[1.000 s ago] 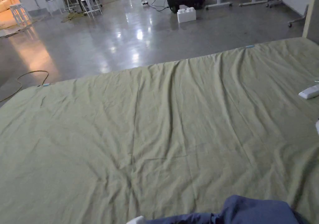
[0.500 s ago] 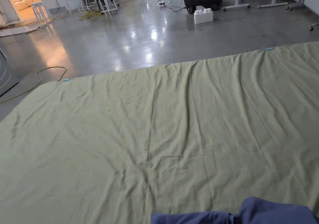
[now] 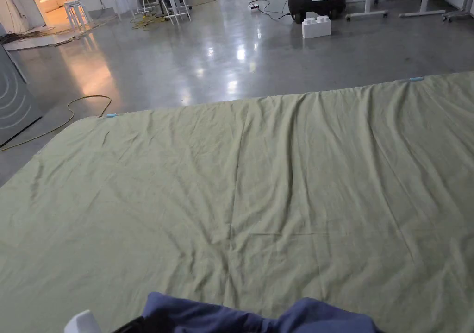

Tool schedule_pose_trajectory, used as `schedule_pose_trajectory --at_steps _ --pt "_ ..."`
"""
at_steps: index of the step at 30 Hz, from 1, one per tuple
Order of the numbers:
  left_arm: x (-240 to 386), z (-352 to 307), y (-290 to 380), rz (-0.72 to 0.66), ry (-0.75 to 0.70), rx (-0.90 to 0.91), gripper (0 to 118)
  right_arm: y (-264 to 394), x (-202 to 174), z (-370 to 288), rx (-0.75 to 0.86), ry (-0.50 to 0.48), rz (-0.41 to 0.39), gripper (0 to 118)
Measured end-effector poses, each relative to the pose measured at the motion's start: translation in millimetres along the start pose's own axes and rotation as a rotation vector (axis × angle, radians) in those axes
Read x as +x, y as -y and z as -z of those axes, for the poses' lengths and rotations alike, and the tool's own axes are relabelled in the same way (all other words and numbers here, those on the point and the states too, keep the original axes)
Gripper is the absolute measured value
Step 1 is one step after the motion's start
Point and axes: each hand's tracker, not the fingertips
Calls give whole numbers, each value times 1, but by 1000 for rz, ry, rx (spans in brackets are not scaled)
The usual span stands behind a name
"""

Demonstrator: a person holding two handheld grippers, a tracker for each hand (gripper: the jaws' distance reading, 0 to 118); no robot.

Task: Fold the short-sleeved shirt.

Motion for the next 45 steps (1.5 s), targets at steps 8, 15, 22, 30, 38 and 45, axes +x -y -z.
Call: schedule_pose_trajectory --at_steps 8,15,22,30,38,45 --pt "113 75 80 115 143 -125 12 -6 -15 1 22 -25 -23 1" --pt "159 141 143 144 155 -298 16 10 3 -16 15 31 5 1" --pt "156 111 125 143 267 -276 71 21 18 -19 -21 61 41 1" --pt "144 127 131 132 236 -306 4 21 22 -13 -27 50 65 1" --pt "161 205 196 241 193 -520 0 18 8 -15 -71 57 -74 1" --pt "172 132 139 213 381 -315 0 10 -20 37 -173 -46 -239 1"
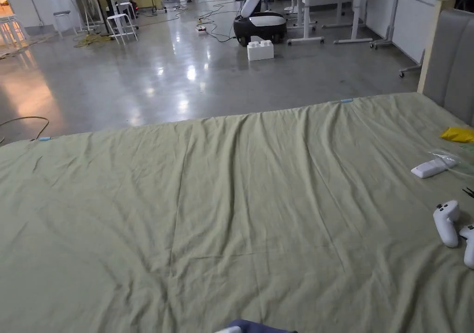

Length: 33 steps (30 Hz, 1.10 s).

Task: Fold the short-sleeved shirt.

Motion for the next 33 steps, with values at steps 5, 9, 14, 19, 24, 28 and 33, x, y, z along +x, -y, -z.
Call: schedule_pose_trajectory --at_steps 5,9,14,19,24,28,33 --pt "-10 -89 -23 16 -128 158 0 -28 -18 80 -56 -184 50 1" --pt "-43 -121 -24 -55 -213 193 1 -37 -28 161 -232 -194 63 2" --pt "-85 -125 -15 -183 -278 172 69 -27 -15 207 -352 -142 97 1" --pt "-121 -86 -11 -278 -107 68 90 -31 -19 205 -383 -117 79 1" --pt "-141 -37 -11 -202 -160 -81 73 -29 -20 205 -387 -108 87 1" --pt "-136 -27 -13 -216 -97 -59 37 -27 -19 205 -378 -105 115 1" --pt "-123 -43 -16 -185 -109 -37 30 -37 -19 189 -376 -117 167 1"
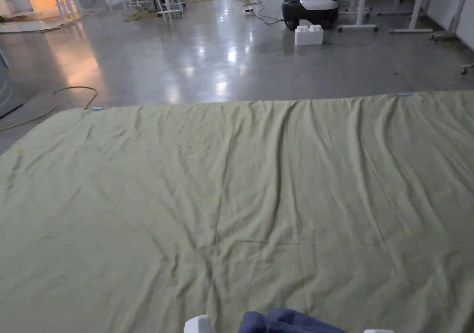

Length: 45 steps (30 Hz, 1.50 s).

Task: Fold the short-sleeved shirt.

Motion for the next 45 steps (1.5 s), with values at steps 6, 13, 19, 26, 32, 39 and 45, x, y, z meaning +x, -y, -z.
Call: schedule_pose_trajectory --at_steps 6,13,19,26,32,39,45 --pt "-8 -111 -39 -13 2 124 30 16 13 -38 125 -192 250 1" --pt "-111 -261 -112 -107 -520 173 30 37 22 -46 133 -170 263 1" --pt "-156 -265 -157 -168 -663 271 59 42 22 -41 108 -138 261 1" --pt "-80 -268 -167 162 -872 343 69 42 17 -61 192 -110 128 1" --pt "57 -302 -116 522 -613 529 69 24 6 -107 448 -94 -15 1" --pt "174 -285 -36 722 -594 806 69 3 -8 -172 708 -32 -147 1" --pt "196 -235 -1 857 -538 887 63 -1 -20 -209 857 42 -207 1"
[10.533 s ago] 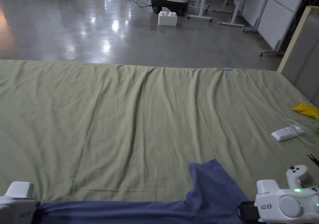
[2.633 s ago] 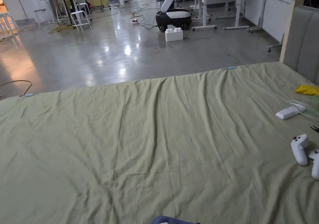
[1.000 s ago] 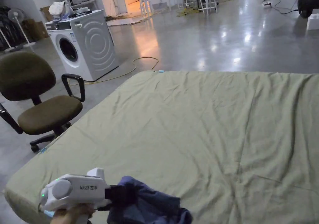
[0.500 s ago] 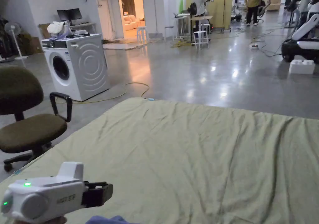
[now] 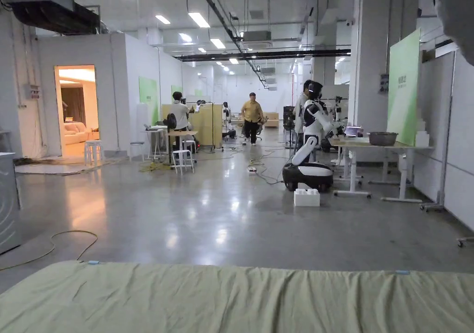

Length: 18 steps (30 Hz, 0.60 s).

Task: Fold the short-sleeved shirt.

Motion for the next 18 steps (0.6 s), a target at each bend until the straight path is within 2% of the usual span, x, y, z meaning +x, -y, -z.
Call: schedule_pose_trajectory --at_steps 2,3,4,6,10,12,18 --pt "18 -3 2 6 -2 -5 56 -4 -3 -3 16 11 -13 1" --pt "22 -1 4 3 -2 -14 48 -4 -4 -5 30 12 -22 1" --pt "27 -2 6 -25 -17 -28 38 -5 -6 -8 41 19 -31 1" --pt "29 -4 8 -52 -10 -39 5 -6 -8 -11 53 29 -40 1" --pt "31 -9 7 -57 5 -55 5 -6 -9 -19 89 39 -58 1" --pt "36 -14 5 -34 2 -56 1 -6 -9 -23 114 62 -59 1" --pt "37 -23 2 -58 30 -30 1 -11 -6 -31 164 75 15 1"
